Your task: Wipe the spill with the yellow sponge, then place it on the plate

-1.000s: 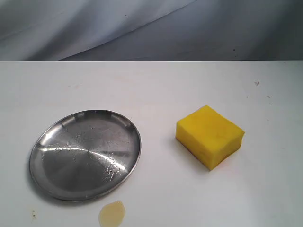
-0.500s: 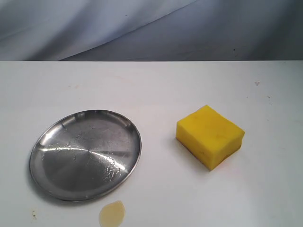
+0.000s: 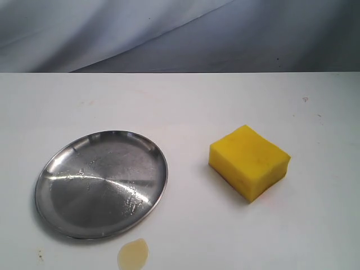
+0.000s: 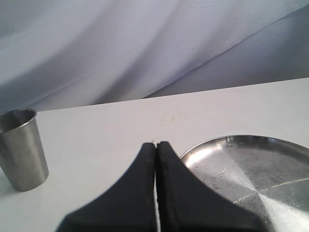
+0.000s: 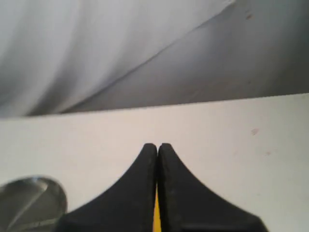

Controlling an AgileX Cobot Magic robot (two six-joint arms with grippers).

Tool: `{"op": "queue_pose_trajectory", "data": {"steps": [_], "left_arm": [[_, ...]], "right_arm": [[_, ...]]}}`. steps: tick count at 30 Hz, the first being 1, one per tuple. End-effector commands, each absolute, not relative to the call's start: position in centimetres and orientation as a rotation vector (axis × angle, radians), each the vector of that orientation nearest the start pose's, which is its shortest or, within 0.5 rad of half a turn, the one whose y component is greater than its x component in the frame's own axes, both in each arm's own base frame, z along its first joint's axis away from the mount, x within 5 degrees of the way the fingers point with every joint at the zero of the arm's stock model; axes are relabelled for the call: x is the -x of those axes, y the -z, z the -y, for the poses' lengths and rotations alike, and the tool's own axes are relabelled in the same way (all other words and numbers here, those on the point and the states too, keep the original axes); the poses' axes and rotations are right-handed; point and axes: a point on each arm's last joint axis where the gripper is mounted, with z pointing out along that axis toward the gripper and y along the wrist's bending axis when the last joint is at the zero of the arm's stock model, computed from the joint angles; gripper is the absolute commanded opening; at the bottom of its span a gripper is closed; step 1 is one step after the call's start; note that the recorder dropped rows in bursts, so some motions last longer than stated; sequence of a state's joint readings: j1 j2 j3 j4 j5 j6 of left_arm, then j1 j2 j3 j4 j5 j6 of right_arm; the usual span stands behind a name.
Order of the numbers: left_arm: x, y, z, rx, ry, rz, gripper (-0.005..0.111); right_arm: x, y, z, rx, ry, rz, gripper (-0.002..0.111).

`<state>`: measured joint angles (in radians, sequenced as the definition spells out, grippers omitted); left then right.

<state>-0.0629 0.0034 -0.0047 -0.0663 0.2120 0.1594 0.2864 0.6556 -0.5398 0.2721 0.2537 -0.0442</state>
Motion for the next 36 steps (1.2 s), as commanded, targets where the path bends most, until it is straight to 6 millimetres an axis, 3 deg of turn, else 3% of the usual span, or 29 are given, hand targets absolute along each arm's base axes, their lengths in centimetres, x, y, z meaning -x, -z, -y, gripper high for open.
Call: {"op": "queue_pose_trajectory", "data": {"steps": [1, 5, 10, 12, 18, 21, 28, 36], "left_arm": [[-5.6, -19.5, 0.5, -0.147, -0.006, -1.682, 0.0], [-5.6, -19.5, 0.5, -0.147, -0.006, -1.682, 0.0], [-5.6, -19.5, 0.5, -0.147, -0.006, -1.682, 0.0], [-5.6, -19.5, 0.5, -0.147, -0.006, -1.682, 0.0], [-5.6, -19.5, 0.5, -0.147, -0.006, -1.682, 0.0], [-5.6, -19.5, 0.5, -0.147, -0.006, -1.682, 0.0], [-5.6, -19.5, 0.5, -0.147, -0.006, -1.682, 0.0], [-5.6, -19.5, 0.5, -0.147, -0.006, -1.682, 0.0]], "right_arm": [[-17.3, -32.0, -9.5, 0.475, -0.434, -2.073, 0.0], [-21.5, -30.4, -12.9, 0.604, -0.409, -2.232, 0.0], [-25.9, -27.2, -15.3, 0.676, -0.384, -2.459, 0.006], [-27.1, -26.0, -15.9, 0.71, -0.365, -2.523, 0.016], [-29.9, -23.0, -17.0, 0.761, -0.284, -2.655, 0.064], [-31.1, -22.2, -17.1, 0.752, -0.199, -2.652, 0.077], [-33.1, -20.1, -16.7, 0.727, -0.004, -2.647, 0.08], [-33.8, -15.1, -17.0, 0.783, 0.046, -2.762, 0.08]]}}
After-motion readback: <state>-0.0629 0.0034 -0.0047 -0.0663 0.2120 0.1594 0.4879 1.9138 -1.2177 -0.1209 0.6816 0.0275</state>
